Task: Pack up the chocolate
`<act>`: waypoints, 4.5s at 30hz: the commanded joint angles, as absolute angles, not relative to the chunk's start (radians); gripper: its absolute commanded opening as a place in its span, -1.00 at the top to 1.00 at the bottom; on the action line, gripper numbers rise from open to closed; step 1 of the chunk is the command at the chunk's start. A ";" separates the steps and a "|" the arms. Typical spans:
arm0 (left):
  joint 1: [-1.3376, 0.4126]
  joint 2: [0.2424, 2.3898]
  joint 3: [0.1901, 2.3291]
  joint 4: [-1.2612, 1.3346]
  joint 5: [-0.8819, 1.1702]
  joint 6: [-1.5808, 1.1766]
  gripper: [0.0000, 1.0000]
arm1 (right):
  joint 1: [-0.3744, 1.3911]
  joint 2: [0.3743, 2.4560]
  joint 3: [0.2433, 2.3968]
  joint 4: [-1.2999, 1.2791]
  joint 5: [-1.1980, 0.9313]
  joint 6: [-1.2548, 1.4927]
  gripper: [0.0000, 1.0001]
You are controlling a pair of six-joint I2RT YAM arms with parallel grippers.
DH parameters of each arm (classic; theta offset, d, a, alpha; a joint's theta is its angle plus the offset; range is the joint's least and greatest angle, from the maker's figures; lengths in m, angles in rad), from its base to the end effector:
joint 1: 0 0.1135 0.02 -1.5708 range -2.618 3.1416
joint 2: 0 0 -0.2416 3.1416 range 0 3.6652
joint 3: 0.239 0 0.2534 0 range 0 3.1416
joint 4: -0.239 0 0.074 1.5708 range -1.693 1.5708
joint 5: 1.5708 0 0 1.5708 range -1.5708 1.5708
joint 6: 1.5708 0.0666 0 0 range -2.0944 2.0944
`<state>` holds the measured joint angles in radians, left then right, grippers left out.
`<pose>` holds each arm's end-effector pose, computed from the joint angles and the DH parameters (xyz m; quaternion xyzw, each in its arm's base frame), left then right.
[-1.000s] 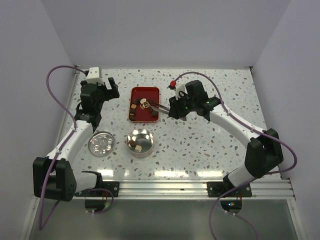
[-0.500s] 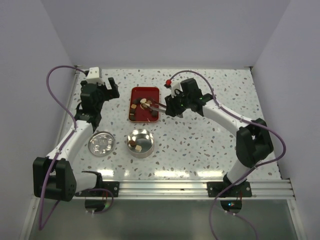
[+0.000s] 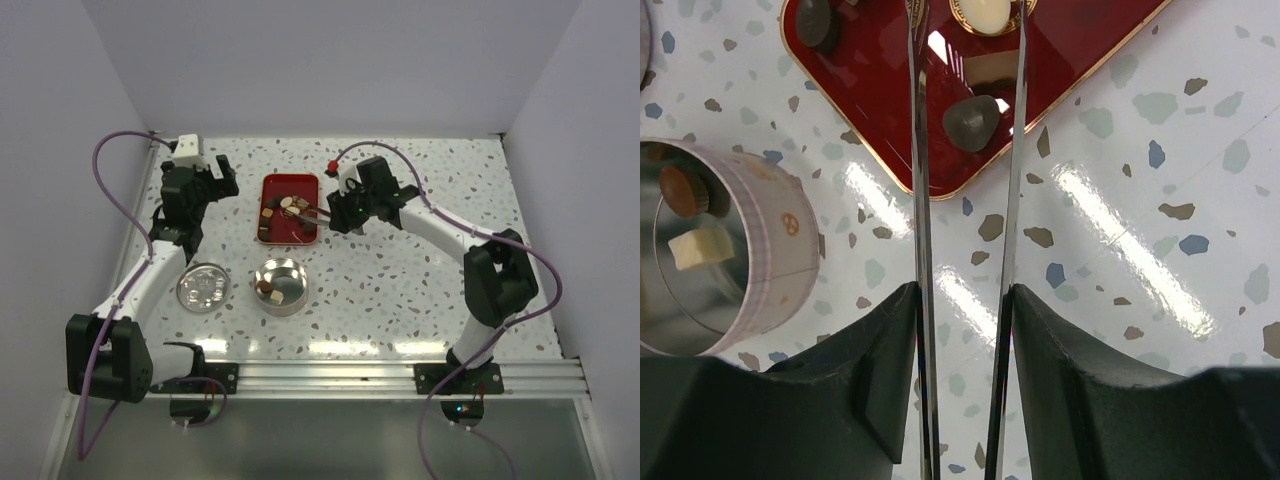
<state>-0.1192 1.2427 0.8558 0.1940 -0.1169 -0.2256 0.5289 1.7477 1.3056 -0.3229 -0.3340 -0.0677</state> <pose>0.3289 -0.0316 0.2780 -0.0781 0.7675 -0.0644 0.6330 0.3425 0.2255 0.2054 -0.3289 0.8479 0.2372 0.3414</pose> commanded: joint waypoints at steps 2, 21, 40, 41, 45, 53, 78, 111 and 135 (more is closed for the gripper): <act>-0.123 1.243 0.873 0.213 -0.129 -0.229 -1.00 | 0.525 1.766 1.336 -0.304 -0.339 -0.094 0.11; -0.123 1.243 0.879 0.209 -0.129 -0.230 -1.00 | 0.525 1.769 1.379 -0.360 -0.351 -0.107 0.59; -0.123 1.252 0.888 0.198 -0.129 -0.230 -1.00 | 0.528 1.505 1.356 -0.497 -0.495 -0.054 0.60; -0.123 1.252 0.890 0.198 -0.129 -0.229 -1.00 | 0.529 1.493 1.338 -0.506 -0.524 -0.049 0.60; -0.123 1.252 0.890 0.199 -0.135 -0.227 -1.00 | 0.544 1.425 1.289 -0.526 -0.571 -0.017 0.60; -0.123 1.253 0.893 0.198 -0.132 -0.225 -1.00 | 0.595 1.358 1.244 -0.624 -0.606 -0.008 0.60; -0.123 1.267 0.897 0.192 -0.133 -0.224 -1.00 | 0.635 1.316 1.198 -0.722 -0.624 0.017 0.30; -0.123 1.273 0.899 0.193 -0.130 -0.222 -1.00 | 0.632 1.417 1.316 -0.580 -0.448 0.029 0.27; -0.123 1.292 0.894 0.196 -0.126 -0.224 -1.00 | 0.509 1.629 1.358 -0.465 -0.348 -0.066 0.18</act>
<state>-0.1192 1.2861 0.8562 0.1921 -0.1196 -0.2253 0.5201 1.6199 1.3323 -0.5198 -0.3695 -0.0345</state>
